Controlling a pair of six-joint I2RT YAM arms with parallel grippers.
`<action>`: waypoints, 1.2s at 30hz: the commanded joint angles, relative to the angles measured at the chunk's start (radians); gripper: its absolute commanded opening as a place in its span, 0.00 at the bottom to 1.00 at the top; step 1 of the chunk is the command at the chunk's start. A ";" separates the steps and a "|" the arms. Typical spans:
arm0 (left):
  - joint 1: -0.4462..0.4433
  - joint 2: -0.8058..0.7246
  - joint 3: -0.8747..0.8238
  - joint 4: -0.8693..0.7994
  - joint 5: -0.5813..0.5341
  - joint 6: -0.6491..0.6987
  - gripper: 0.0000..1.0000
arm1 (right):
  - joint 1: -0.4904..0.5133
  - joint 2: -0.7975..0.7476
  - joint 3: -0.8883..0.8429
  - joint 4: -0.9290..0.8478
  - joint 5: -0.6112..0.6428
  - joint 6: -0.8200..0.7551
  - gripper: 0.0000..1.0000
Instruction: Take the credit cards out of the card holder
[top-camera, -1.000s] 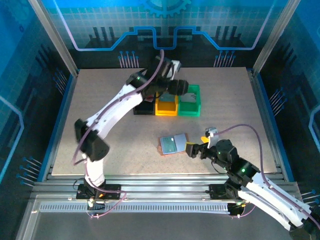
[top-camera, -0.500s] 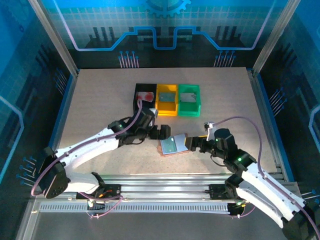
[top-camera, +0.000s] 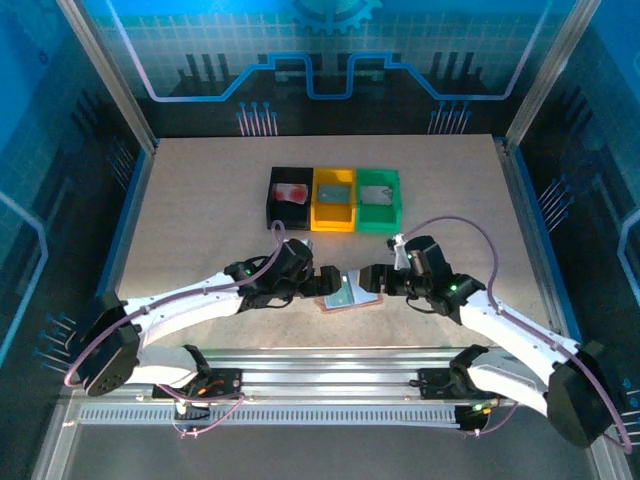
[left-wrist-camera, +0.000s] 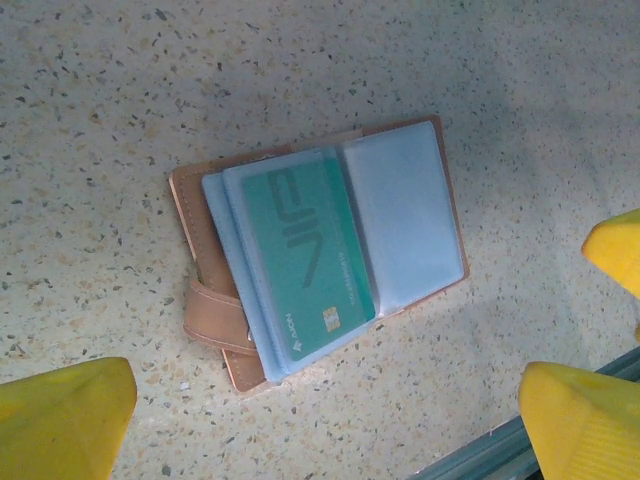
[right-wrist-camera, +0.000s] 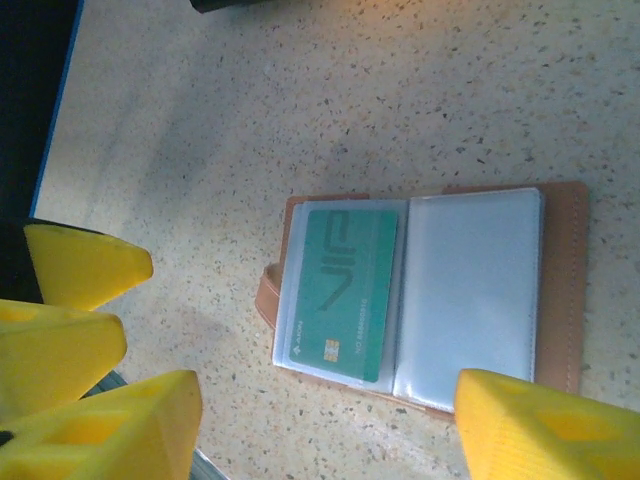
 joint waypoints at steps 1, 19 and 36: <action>-0.002 0.040 0.013 -0.018 -0.032 -0.040 0.99 | -0.010 0.066 0.043 0.058 -0.053 0.006 0.59; -0.003 0.221 0.023 -0.074 -0.009 -0.145 0.99 | 0.070 0.368 0.124 0.124 -0.047 0.036 0.42; -0.015 0.373 -0.012 -0.021 0.055 -0.179 0.99 | 0.086 0.504 0.131 0.180 -0.033 0.045 0.37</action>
